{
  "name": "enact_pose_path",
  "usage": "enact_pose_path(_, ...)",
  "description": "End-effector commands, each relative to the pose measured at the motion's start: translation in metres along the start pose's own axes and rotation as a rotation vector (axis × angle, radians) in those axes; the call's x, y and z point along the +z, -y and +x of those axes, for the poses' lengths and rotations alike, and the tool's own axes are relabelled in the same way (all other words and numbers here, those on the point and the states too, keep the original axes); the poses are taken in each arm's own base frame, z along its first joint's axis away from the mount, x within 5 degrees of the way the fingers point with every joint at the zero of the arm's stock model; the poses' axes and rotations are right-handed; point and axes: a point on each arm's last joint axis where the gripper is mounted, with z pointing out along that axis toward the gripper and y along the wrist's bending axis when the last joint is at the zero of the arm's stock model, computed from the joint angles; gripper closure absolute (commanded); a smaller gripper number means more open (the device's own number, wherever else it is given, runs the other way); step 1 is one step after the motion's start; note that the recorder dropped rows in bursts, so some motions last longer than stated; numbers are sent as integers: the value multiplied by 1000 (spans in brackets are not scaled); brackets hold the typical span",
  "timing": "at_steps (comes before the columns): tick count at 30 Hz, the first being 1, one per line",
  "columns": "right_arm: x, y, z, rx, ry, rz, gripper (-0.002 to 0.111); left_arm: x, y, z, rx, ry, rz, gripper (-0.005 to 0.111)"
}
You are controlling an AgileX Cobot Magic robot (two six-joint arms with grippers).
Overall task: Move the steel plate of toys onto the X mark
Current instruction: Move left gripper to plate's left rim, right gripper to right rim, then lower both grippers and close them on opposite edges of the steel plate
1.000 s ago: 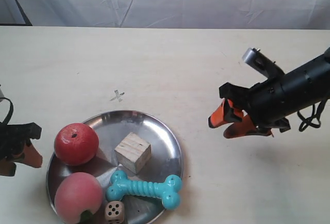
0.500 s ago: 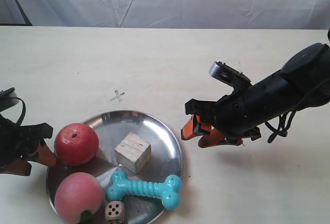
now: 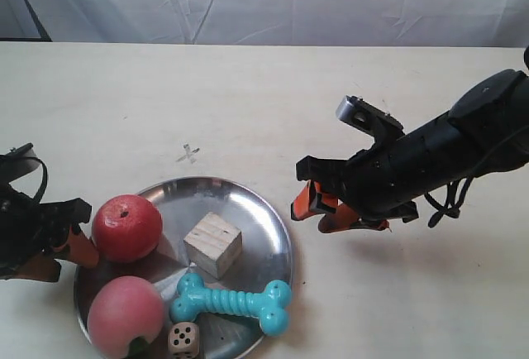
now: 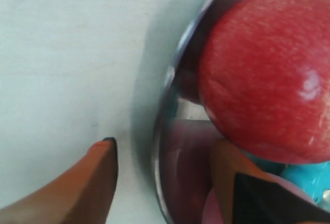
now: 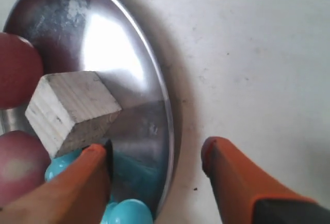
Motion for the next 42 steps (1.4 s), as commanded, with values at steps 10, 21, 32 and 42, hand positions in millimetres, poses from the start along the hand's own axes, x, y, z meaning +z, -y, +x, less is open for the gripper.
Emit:
enact_pose_path(10,11,2,5,-26,-51,17,55,10,15,3,108,7,-24,54)
enact_pose_path(21,38,22,13,52,-162,38,55,25,6,2,80,-56,-48,54)
enact_pose_path(32,61,14,24,88,-206,16,55,37,2,2,54,-91,-33,54)
enact_pose_path(42,81,0,33,135,-154,34,55,37,3,1,44,-82,-30,54)
